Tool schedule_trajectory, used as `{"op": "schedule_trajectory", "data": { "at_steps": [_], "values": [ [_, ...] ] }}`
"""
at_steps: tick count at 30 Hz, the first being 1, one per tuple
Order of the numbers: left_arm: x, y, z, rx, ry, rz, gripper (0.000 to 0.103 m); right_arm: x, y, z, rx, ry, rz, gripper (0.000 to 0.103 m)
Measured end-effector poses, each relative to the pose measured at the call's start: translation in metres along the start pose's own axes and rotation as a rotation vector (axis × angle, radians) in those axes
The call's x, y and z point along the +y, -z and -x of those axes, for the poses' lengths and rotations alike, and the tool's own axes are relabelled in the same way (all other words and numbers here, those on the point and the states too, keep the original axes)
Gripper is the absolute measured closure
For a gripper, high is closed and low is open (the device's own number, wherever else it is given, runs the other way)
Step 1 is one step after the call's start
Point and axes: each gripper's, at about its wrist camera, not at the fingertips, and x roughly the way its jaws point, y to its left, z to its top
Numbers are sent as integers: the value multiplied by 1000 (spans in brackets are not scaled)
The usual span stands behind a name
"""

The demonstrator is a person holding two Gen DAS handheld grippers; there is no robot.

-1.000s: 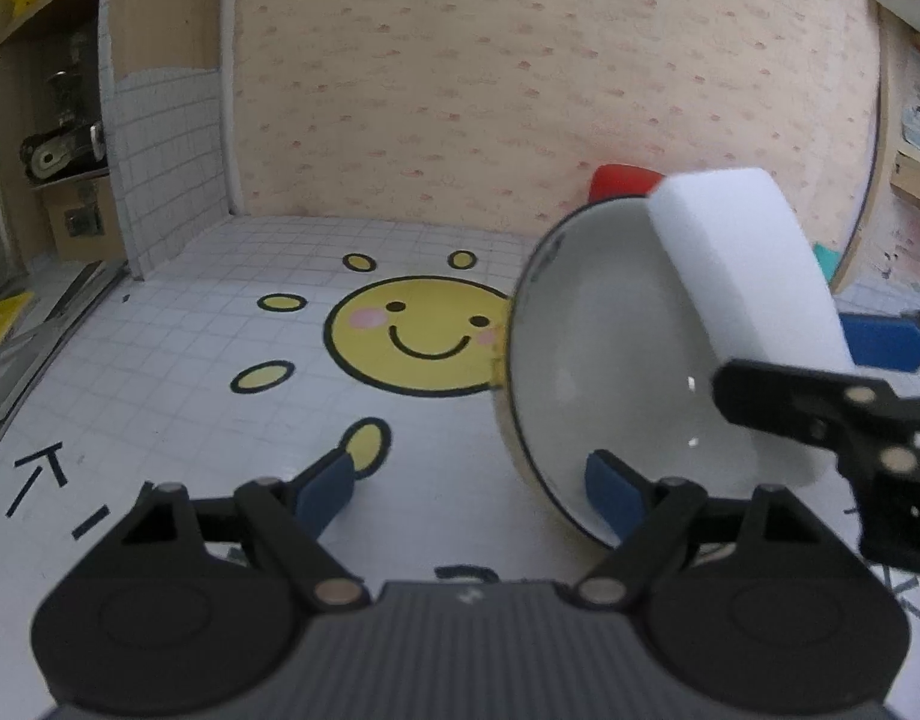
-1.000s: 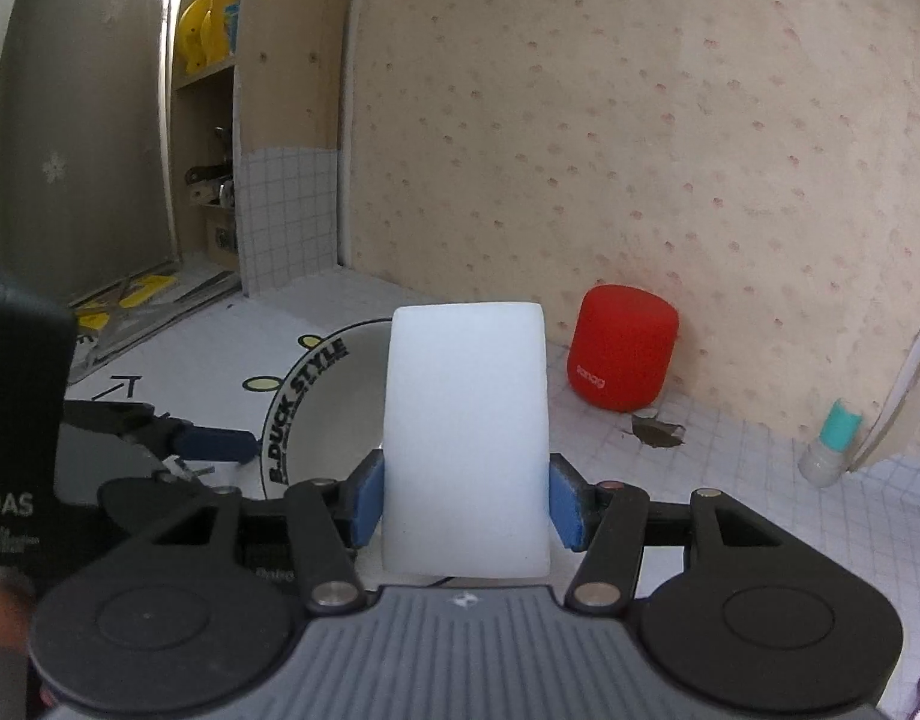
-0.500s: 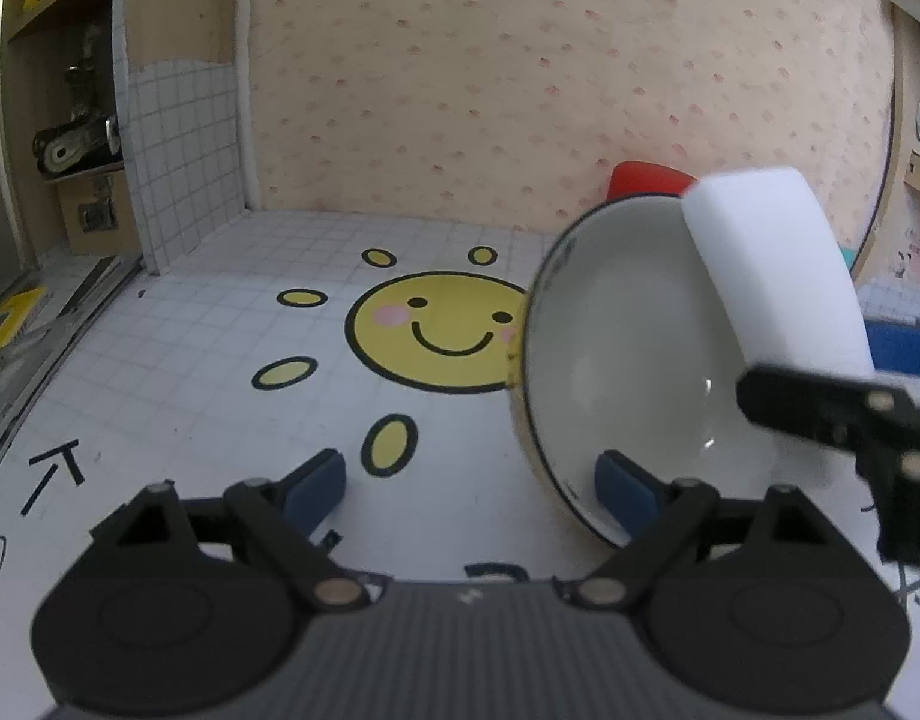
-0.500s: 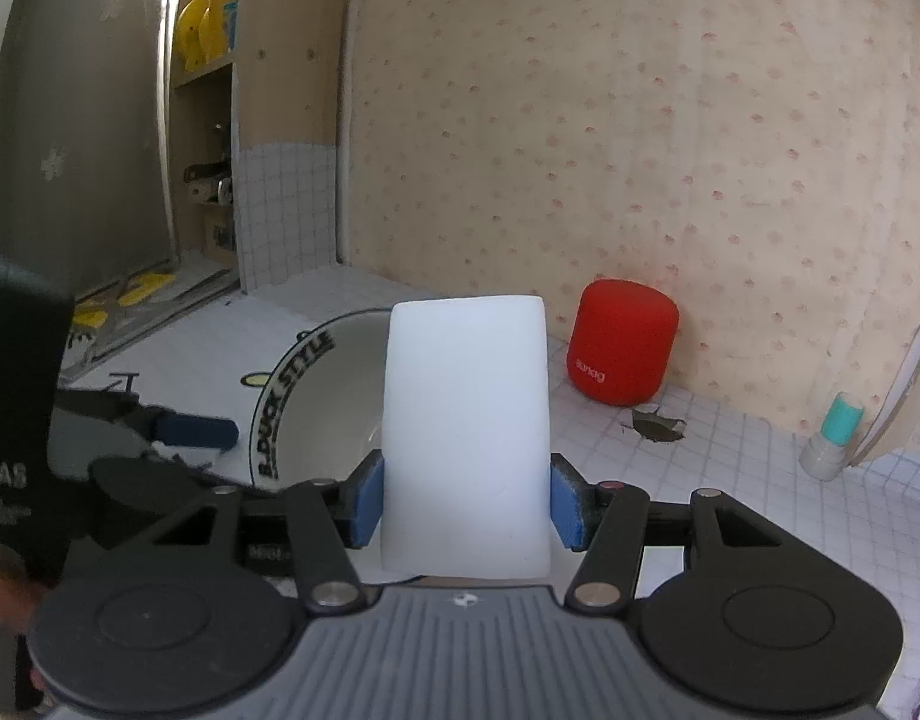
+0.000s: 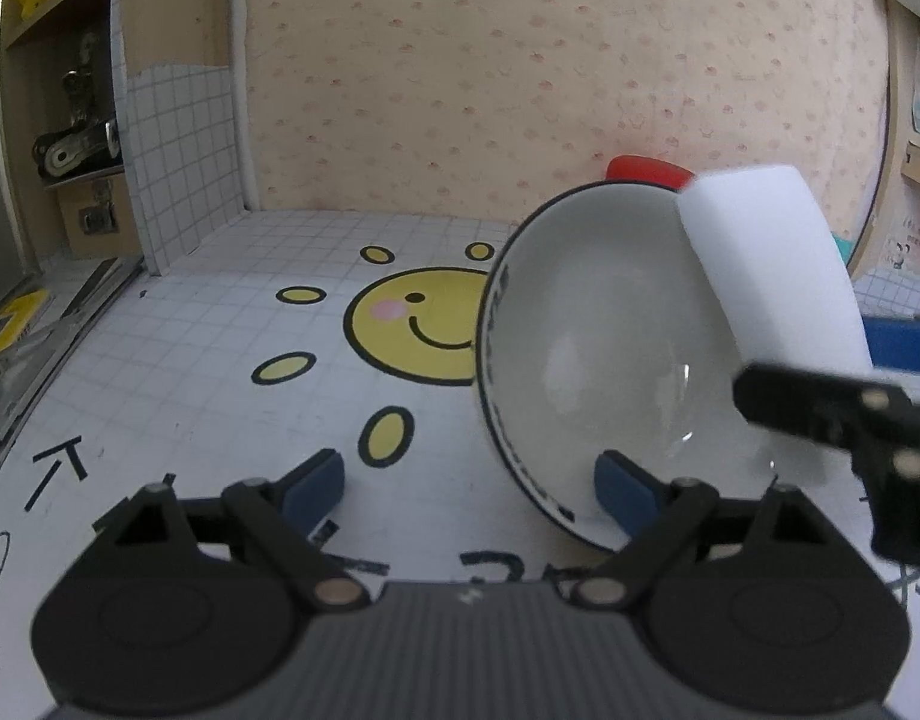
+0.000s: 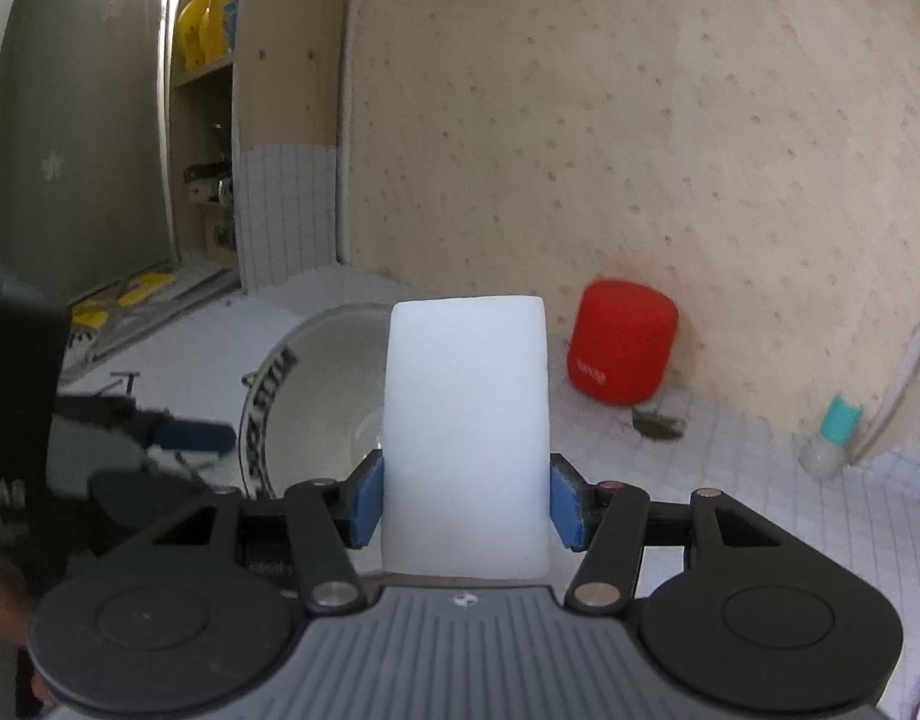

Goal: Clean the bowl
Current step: 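Rotate the bowl with the left gripper while right gripper scrubs its inside, then scrub the sponge across the bowl's inner bottom with the right gripper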

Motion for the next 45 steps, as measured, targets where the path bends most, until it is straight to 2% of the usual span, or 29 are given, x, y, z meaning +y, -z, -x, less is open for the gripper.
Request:
{"op": "schedule_trajectory", "data": {
  "at_steps": [7, 17, 28, 45],
  "values": [
    [1, 0, 1, 1, 0, 10, 13, 4, -23, -7, -31, -12, 14, 49],
    [-3, 0, 3, -4, 0, 21, 13, 0, -3, -4, 0, -3, -5, 49],
    [-4, 0, 0, -7, -25, 63, 7, 0, -4, -7, 5, -5, 6, 49],
    [-10, 5, 7, 0, -32, 15, 9, 10, -17, -11, -10, -27, 38, 49]
  ]
}}
